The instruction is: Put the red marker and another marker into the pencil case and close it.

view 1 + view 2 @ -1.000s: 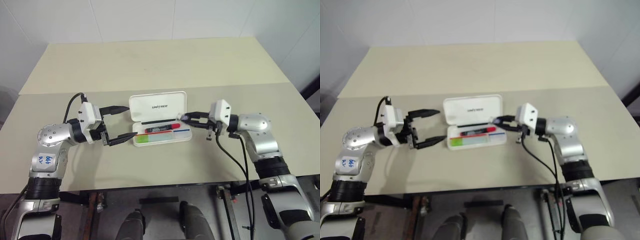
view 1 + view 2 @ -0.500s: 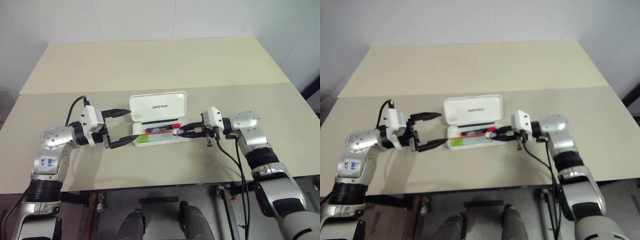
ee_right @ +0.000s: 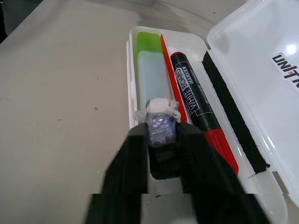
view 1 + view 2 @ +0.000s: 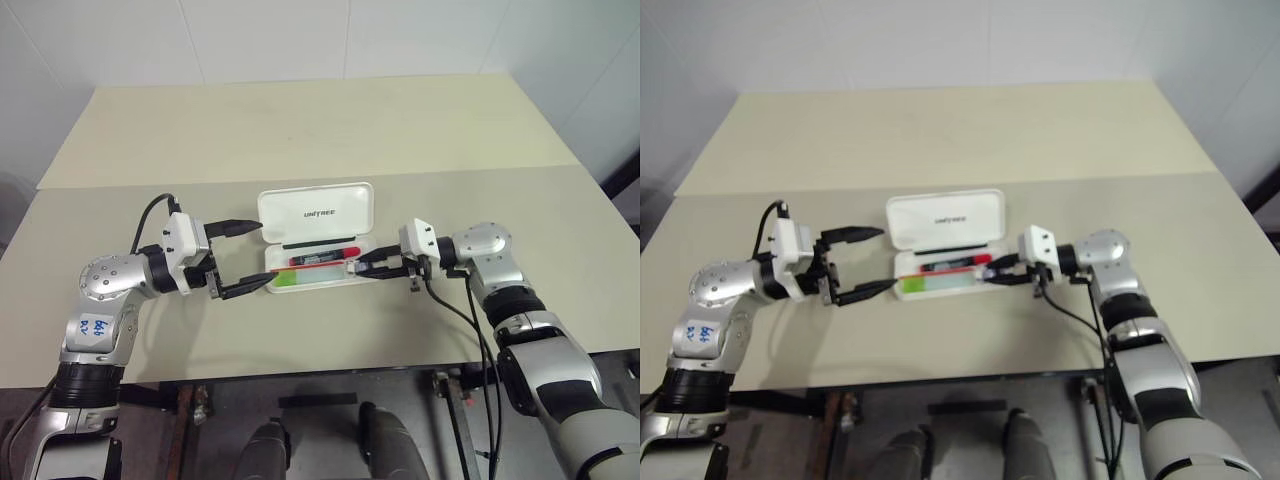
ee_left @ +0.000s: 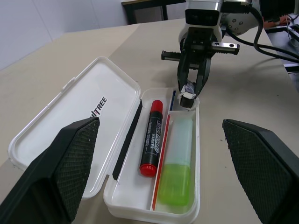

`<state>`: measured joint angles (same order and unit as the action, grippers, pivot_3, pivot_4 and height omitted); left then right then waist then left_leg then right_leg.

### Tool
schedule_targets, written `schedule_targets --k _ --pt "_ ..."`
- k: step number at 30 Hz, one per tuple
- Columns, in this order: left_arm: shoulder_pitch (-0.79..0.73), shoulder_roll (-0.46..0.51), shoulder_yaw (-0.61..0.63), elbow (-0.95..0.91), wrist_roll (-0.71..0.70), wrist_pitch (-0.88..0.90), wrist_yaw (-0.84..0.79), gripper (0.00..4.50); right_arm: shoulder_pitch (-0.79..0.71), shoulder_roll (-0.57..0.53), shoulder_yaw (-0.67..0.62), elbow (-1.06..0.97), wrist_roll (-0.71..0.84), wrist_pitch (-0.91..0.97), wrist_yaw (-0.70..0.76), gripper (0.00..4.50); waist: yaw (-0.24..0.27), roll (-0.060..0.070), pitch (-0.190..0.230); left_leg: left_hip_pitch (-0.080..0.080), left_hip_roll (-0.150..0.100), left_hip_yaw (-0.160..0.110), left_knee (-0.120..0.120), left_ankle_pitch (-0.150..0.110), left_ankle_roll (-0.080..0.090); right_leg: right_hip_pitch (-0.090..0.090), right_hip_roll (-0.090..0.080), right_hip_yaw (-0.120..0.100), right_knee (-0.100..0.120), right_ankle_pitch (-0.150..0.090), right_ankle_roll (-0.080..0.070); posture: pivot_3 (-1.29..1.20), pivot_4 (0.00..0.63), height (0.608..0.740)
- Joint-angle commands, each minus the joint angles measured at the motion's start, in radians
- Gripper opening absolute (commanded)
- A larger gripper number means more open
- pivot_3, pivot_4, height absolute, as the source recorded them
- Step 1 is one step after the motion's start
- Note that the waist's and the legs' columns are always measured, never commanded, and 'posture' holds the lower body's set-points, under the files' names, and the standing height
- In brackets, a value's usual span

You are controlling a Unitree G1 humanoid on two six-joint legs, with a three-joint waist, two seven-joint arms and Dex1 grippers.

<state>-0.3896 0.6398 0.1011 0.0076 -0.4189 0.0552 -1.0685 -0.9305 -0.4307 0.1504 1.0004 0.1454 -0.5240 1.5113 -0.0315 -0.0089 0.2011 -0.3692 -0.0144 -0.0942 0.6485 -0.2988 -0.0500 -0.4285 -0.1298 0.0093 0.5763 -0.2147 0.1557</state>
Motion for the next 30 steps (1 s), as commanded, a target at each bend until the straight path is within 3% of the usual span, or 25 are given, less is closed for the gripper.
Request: schedule_targets --k 1,6,7,13,21,30 --pt "-0.008 0.017 0.024 -0.047 -0.009 -0.002 0.009 4.5 -0.038 -0.006 -0.026 0.028 -0.001 -0.026 0.018 2.41 0.0 0.0 0.0 0.0 0.0 0.0 0.0 0.0 0.0 0.0 0.0 0.0 0.0 0.0 0.0 0.0 0.15 0.74" --pt "-0.002 0.021 0.027 -0.053 -0.011 0.0 0.014 4.5 -0.074 -0.017 -0.033 0.06 -0.009 -0.05 0.023 4.27 -0.003 0.0 0.0 0.0 0.0 0.0 0.0 0.0 0.0 0.0 0.0 0.0 0.0 0.0 0.0 0.0 0.15 0.74" --pt "-0.002 0.021 0.028 -0.055 -0.011 0.001 0.015 4.5 -0.079 -0.017 -0.035 0.064 -0.009 -0.057 0.02 4.47 -0.002 0.0 0.0 0.0 0.0 0.0 0.0 0.0 0.0 0.0 0.0 0.0 0.0 0.0 0.0 0.0 0.15 0.74" --pt "0.0 0.021 0.027 -0.059 -0.012 0.006 0.019 4.5 -0.083 -0.009 -0.041 0.053 -0.002 -0.067 0.016 4.47 -0.002 0.0 0.0 0.0 0.0 0.0 0.0 0.0 -0.001 0.0 0.0 0.0 0.0 0.0 0.0 0.0 0.15 0.74" --pt "-0.007 0.016 -0.008 -0.052 0.011 0.004 0.008 4.5 0.001 -0.022 -0.063 -0.12 0.059 0.005 0.022 4.47 0.0 0.0 0.0 0.0 0.0 0.0 0.0 0.0 -0.001 0.0 0.0 0.0 0.001 0.0 0.0 0.0 0.15 0.74" --pt "-0.031 -0.011 -0.061 -0.025 0.025 -0.006 -0.012 4.5 0.204 -0.173 -0.122 -0.478 0.165 0.227 0.009 4.47 0.006 0.0 0.0 -0.001 0.0 0.0 0.0 0.0 0.0 0.0 0.0 0.0 0.0 0.0 0.0 0.0 0.15 0.74"
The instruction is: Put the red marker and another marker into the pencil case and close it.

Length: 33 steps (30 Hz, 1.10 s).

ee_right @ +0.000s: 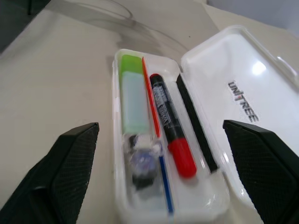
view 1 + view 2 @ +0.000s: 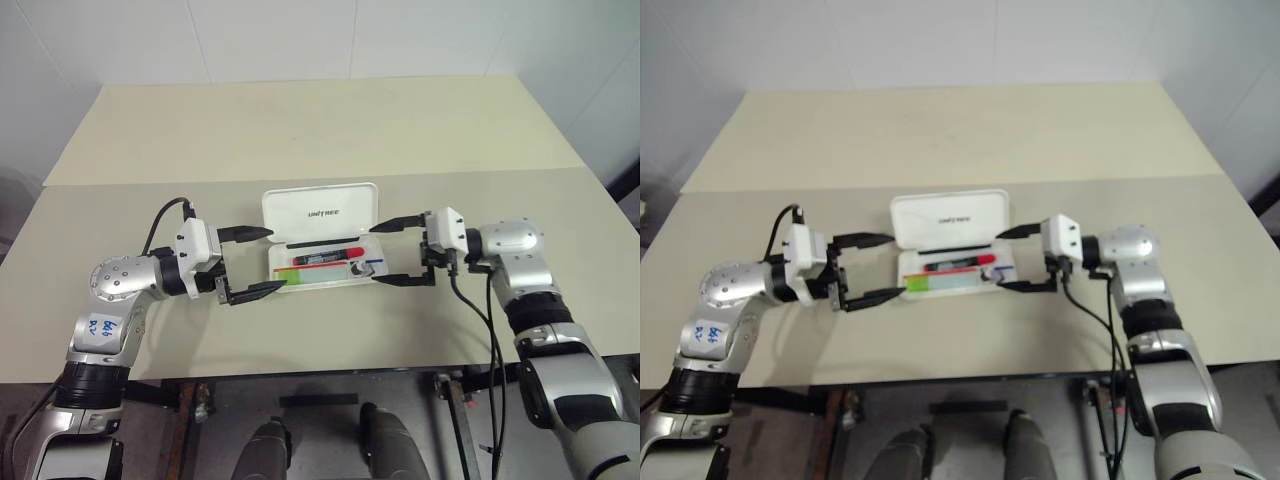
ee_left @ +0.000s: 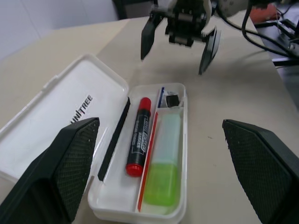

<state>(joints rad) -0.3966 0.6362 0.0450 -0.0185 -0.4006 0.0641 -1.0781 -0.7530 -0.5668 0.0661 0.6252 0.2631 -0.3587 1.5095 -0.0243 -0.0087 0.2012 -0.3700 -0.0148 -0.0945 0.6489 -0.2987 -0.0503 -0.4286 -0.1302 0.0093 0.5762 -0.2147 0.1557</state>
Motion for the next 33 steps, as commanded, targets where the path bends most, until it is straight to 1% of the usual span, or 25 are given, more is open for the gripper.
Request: schedule_targets --k 1,3,7,9,13,14,15,25,33 --pt "-0.03 -0.012 -0.011 0.01 0.016 -0.02 0.003 4.32 0.041 -0.051 -0.042 -0.129 0.054 0.081 0.004 4.49 -0.001 0.0 0.0 0.0 0.0 0.0 0.0 0.0 0.0 0.0 0.0 0.0 0.0 0.0 0.0 0.0 0.15 0.74" --pt "-0.054 -0.029 -0.031 0.044 0.041 -0.033 0.014 3.94 0.069 -0.088 -0.06 -0.171 0.06 0.107 -0.012 4.5 -0.004 0.0 0.0 0.0 0.0 0.0 0.001 0.0 0.0 0.0 0.0 0.0 0.001 0.0 0.0 0.0 0.15 0.74" --pt "-0.116 -0.092 -0.079 0.139 0.11 -0.07 0.053 2.54 0.105 -0.145 -0.1 -0.228 0.066 0.135 -0.054 4.5 -0.003 0.0 0.0 0.001 0.0 0.001 0.002 0.0 0.0 0.0 0.0 0.0 0.0 0.0 0.0 0.0 0.15 0.74" --pt "-0.137 -0.114 -0.094 0.172 0.125 -0.082 0.052 1.92 0.116 -0.154 -0.109 -0.252 0.067 0.146 -0.07 4.5 -0.005 0.0 0.0 0.001 0.0 0.001 0.003 0.0 0.0 0.0 0.0 0.0 0.0 0.0 0.0 0.0 0.15 0.74" --pt "-0.181 -0.158 -0.126 0.24 0.159 -0.104 0.056 0.46 0.147 -0.17 -0.121 -0.302 0.072 0.165 -0.094 4.5 -0.002 0.0 0.0 0.001 0.0 0.001 0.003 0.0 0.0 0.0 0.0 0.001 0.0 0.001 0.0 0.0 0.15 0.74" --pt "-0.192 -0.169 -0.134 0.258 0.167 -0.112 0.053 0.17 0.157 -0.173 -0.123 -0.317 0.073 0.17 -0.101 4.5 -0.001 0.0 0.0 0.001 0.0 0.001 0.003 0.0 0.0 0.0 0.0 0.001 0.0 0.001 0.0 0.0 0.15 0.74" --pt "-0.199 -0.177 -0.14 0.271 0.172 -0.119 0.05 0.03 0.165 -0.175 -0.125 -0.329 0.074 0.175 -0.107 4.5 -0.001 0.0 0.0 0.001 0.0 0.001 0.003 0.0 0.0 0.0 0.0 0.001 0.001 0.001 0.0 0.0 0.15 0.74" --pt "-0.285 -0.287 -0.221 0.365 0.236 -0.077 0.079 0.03 0.257 -0.182 -0.145 -0.459 0.083 0.236 -0.192 4.5 0.004 0.0 0.0 -0.001 -0.001 0.001 0.003 0.0 0.0 0.001 0.0 0.001 0.0 0.002 0.001 0.0 0.15 0.74" --pt "-0.326 -0.324 -0.245 0.444 0.27 -0.089 0.074 0.03 0.322 -0.206 -0.172 -0.534 0.099 0.267 -0.228 4.5 0.002 0.0 0.0 0.0 -0.001 0.001 0.004 0.0 0.0 0.001 0.0 0.001 0.0 0.002 0.001 0.0 0.15 0.74"
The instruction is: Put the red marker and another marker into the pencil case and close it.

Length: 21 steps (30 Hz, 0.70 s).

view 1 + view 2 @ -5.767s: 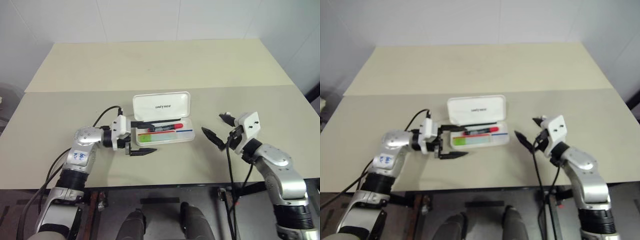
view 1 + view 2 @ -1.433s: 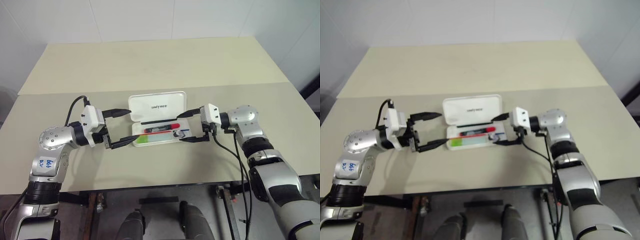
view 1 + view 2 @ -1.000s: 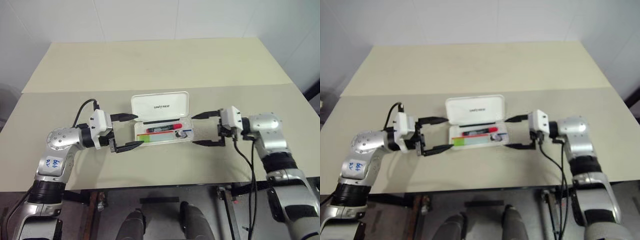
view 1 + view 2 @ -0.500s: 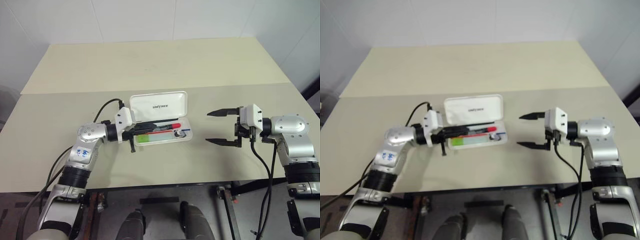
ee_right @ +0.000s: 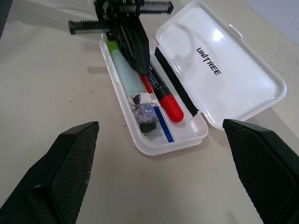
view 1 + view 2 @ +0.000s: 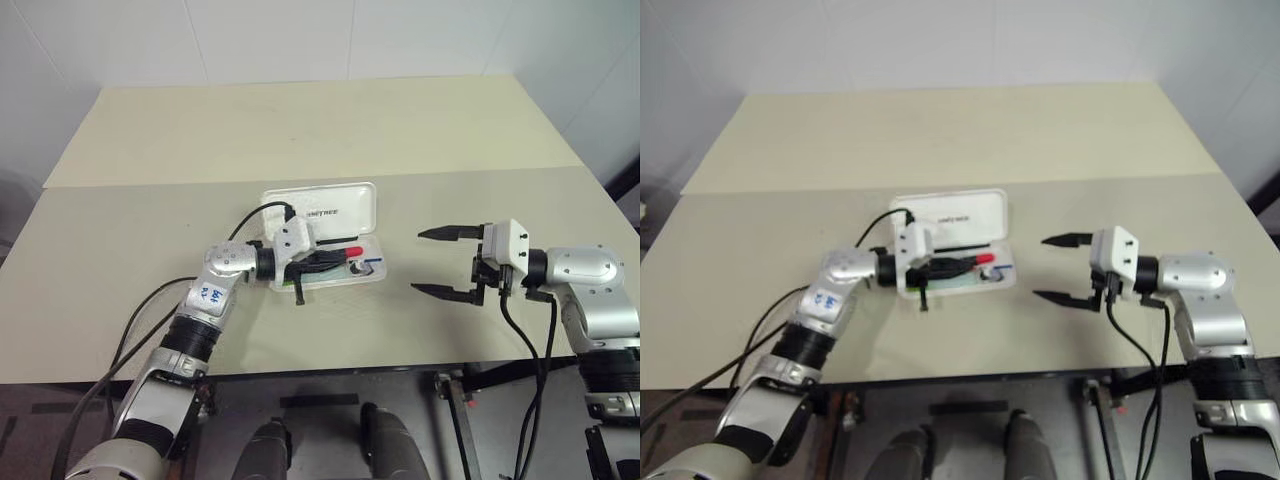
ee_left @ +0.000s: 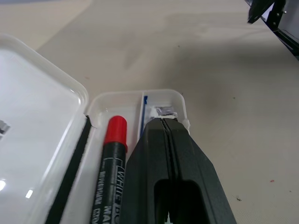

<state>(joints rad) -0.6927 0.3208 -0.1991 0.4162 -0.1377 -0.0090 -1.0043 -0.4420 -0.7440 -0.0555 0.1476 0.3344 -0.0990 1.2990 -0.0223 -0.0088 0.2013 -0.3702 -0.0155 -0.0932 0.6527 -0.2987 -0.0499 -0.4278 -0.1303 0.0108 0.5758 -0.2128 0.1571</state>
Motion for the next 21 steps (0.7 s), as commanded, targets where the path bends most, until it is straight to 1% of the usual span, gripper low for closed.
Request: schedule_targets --k 1,11,21 --pt "-0.036 -0.015 -0.004 0.024 0.014 -0.02 0.002 0.03 0.022 -0.034 -0.059 -0.069 0.031 0.011 -0.025 4.5 0.002 0.0 0.0 0.0 0.0 0.0 0.0 0.0 0.0 0.0 0.0 0.0 0.0 0.0 0.0 0.0 0.15 0.74" --pt "-0.084 -0.085 -0.017 0.156 0.047 -0.075 0.009 0.03 0.105 -0.042 -0.095 -0.17 0.045 0.05 -0.093 4.5 0.023 0.0 0.0 0.0 0.0 0.0 0.001 0.0 0.0 0.0 0.0 0.0 -0.001 0.0 0.0 0.0 0.15 0.74" --pt "-0.086 -0.122 -0.016 0.192 0.059 -0.098 0.02 0.03 0.134 -0.036 -0.093 -0.204 0.047 0.064 -0.131 4.5 0.023 0.0 0.0 0.0 0.0 0.0 0.001 0.0 0.0 0.001 0.0 0.0 -0.002 0.0 0.0 0.0 0.15 0.74"
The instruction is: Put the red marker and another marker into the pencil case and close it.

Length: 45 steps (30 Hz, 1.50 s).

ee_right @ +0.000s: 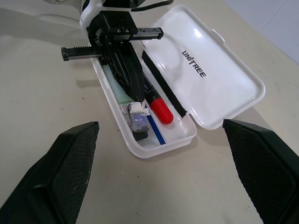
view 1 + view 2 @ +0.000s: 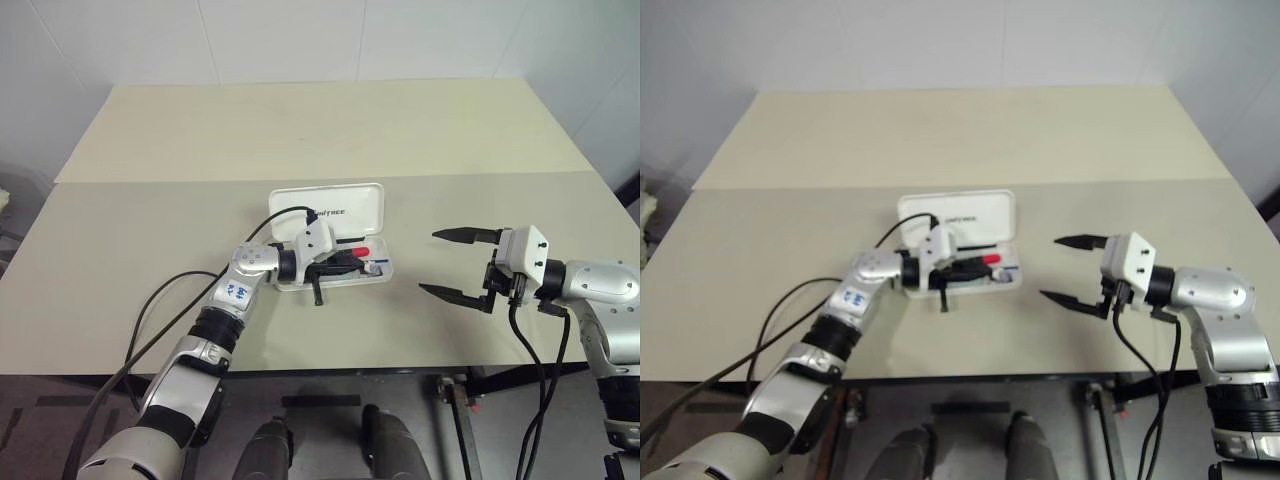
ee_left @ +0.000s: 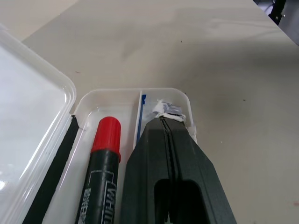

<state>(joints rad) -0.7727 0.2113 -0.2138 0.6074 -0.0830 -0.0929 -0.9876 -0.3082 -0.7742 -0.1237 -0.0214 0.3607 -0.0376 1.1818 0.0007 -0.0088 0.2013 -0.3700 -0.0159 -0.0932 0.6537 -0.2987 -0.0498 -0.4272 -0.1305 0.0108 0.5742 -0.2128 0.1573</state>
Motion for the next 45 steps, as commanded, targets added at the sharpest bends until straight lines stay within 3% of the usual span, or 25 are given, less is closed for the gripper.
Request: schedule_targets --k 1,17,26,29,33,37,45 --pt "-0.003 -0.012 0.0 -0.006 0.003 -0.013 0.004 0.03 0.001 -0.003 -0.022 -0.035 0.02 0.002 -0.017 4.5 0.0 0.0 0.0 0.0 0.0 0.0 0.0 0.0 0.0 0.0 0.0 0.0 0.0 0.0 0.0 0.0 0.15 0.74" --pt "0.072 0.039 0.031 -0.168 -0.025 0.045 0.023 0.03 -0.041 0.033 0.018 0.027 0.009 -0.029 -0.008 4.5 -0.002 0.0 0.0 0.0 0.0 0.0 0.002 0.0 0.0 0.0 0.0 0.0 0.0 0.0 0.0 0.0 0.15 0.74" --pt "0.279 0.155 0.149 -0.483 -0.209 0.11 -0.048 0.03 -0.05 0.055 0.039 0.063 0.006 -0.056 0.005 4.5 -0.004 0.0 0.0 0.001 0.001 0.0 0.001 0.0 0.0 0.0 0.0 0.001 0.001 0.0 0.0 0.0 0.15 0.74" --pt "0.385 0.201 0.265 -0.549 -0.263 0.109 0.0 0.03 -0.065 0.067 0.049 0.086 0.001 -0.066 0.01 4.5 -0.003 0.0 0.0 0.001 0.001 0.0 0.002 0.0 0.0 0.0 0.0 0.001 0.001 0.0 -0.001 0.0 0.15 0.74" --pt "0.474 0.228 0.383 -0.464 -0.235 0.031 0.108 0.03 -0.08 0.075 0.059 0.11 0.001 -0.072 0.022 4.5 -0.007 0.0 0.0 0.002 0.001 0.0 0.001 0.0 0.0 0.0 0.001 0.001 0.001 0.0 -0.002 0.0 0.15 0.74" --pt "0.492 0.227 0.423 -0.426 -0.225 0.019 0.184 0.03 -0.086 0.076 0.062 0.119 0.004 -0.073 0.028 4.5 0.0 0.0 0.0 0.002 0.001 0.0 0.002 0.0 0.0 0.0 0.001 0.0 0.001 0.001 -0.003 0.0 0.15 0.74" --pt "0.356 0.208 0.415 -0.252 -0.168 0.021 0.347 0.03 -0.11 0.081 0.069 0.136 0.002 -0.076 0.036 4.5 -0.001 0.0 0.0 0.002 0.001 0.0 0.003 0.0 0.0 0.001 0.001 0.0 0.001 0.003 -0.003 0.0 0.15 0.74"
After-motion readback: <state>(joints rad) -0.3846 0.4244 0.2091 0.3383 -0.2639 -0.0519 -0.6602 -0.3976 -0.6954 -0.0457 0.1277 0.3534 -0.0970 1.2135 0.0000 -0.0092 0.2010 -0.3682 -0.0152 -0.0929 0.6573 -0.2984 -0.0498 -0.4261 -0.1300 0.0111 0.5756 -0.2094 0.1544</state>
